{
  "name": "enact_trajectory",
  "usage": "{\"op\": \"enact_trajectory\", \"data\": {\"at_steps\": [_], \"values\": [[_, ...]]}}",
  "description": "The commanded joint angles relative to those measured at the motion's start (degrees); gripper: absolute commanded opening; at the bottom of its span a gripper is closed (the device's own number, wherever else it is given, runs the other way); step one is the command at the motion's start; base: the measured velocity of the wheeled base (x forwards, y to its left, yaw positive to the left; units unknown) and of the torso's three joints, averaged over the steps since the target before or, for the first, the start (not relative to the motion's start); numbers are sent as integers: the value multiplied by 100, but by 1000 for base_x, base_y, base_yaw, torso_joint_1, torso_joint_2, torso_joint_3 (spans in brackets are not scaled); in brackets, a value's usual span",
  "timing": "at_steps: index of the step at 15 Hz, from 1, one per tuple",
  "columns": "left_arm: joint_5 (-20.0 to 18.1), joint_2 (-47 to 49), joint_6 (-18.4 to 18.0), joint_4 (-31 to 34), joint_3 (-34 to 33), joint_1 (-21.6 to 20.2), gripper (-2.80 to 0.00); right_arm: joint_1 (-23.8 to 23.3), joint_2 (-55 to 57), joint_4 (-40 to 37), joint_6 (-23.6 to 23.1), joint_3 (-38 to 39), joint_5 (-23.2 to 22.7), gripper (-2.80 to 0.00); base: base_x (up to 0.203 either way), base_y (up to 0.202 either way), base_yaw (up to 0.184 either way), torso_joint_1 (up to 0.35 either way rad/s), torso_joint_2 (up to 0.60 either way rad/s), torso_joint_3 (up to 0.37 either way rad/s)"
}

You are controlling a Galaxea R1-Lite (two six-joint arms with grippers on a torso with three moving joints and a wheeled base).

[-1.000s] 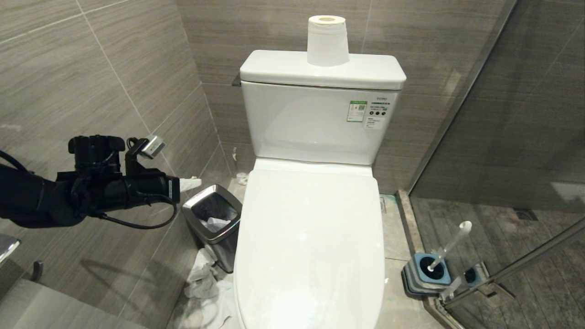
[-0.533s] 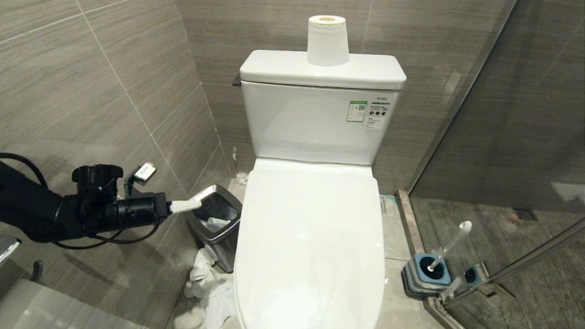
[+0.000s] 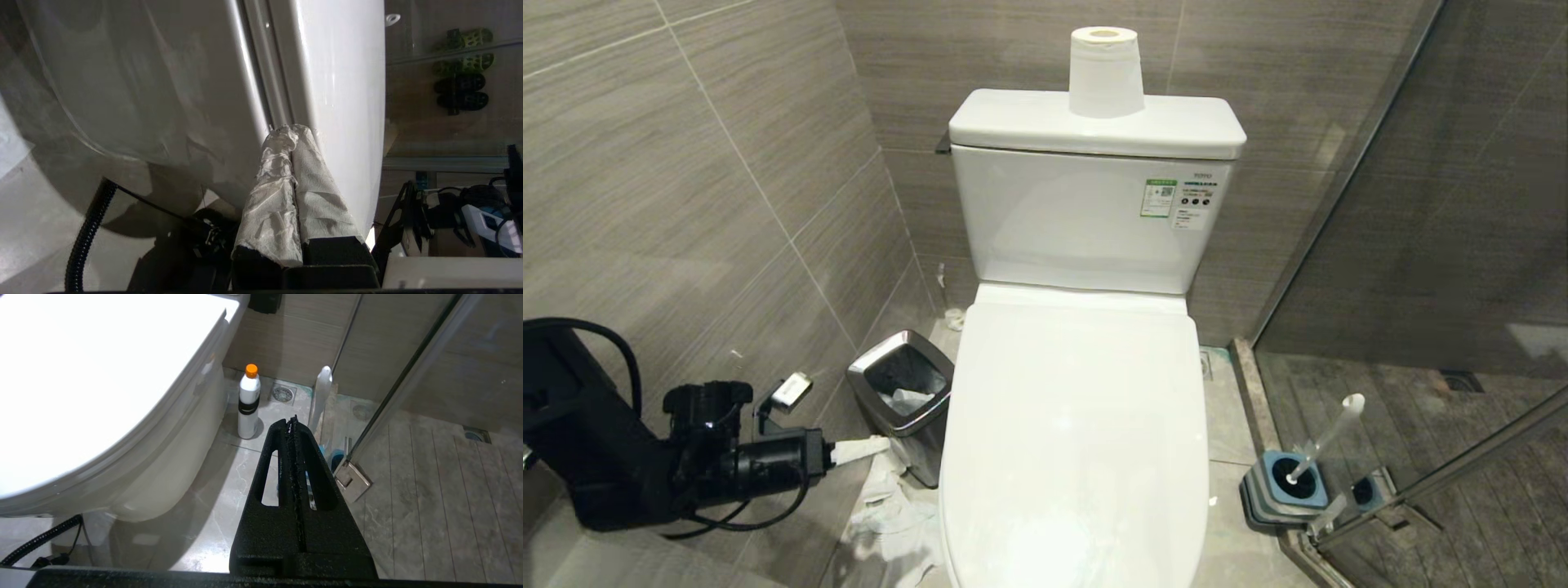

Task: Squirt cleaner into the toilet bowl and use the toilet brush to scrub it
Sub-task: Use the left hand to lift the toilet lid slightly

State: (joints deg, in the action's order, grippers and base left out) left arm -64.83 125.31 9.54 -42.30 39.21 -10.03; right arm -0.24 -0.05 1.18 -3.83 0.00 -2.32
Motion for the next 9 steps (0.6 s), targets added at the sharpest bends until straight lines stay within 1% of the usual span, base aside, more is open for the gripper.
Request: {"op": "enact_trajectory", "data": {"at_steps": [1,2,3,7,9], "values": [[-30,327,14,-916,-548,-7,-280,-2,-4,5,-4,70,-6,-280,0,0,0,0,0,0],[-6,456,20,-1411,-687,-7,-280,-2,-4,5,-4,70,-6,-280,0,0,0,0,0,0],[40,533,44,-1705,-804,-6,-280,-6,-4,5,-4,73,-6,-280,0,0,0,0,0,0],[105,552,24,-1924,-898,126,-280,-2,-4,5,-4,70,-6,-280,0,0,0,0,0,0],[109,676,40,-2285,-865,275,-280,-2,-4,5,-4,70,-6,-280,0,0,0,0,0,0]]}}
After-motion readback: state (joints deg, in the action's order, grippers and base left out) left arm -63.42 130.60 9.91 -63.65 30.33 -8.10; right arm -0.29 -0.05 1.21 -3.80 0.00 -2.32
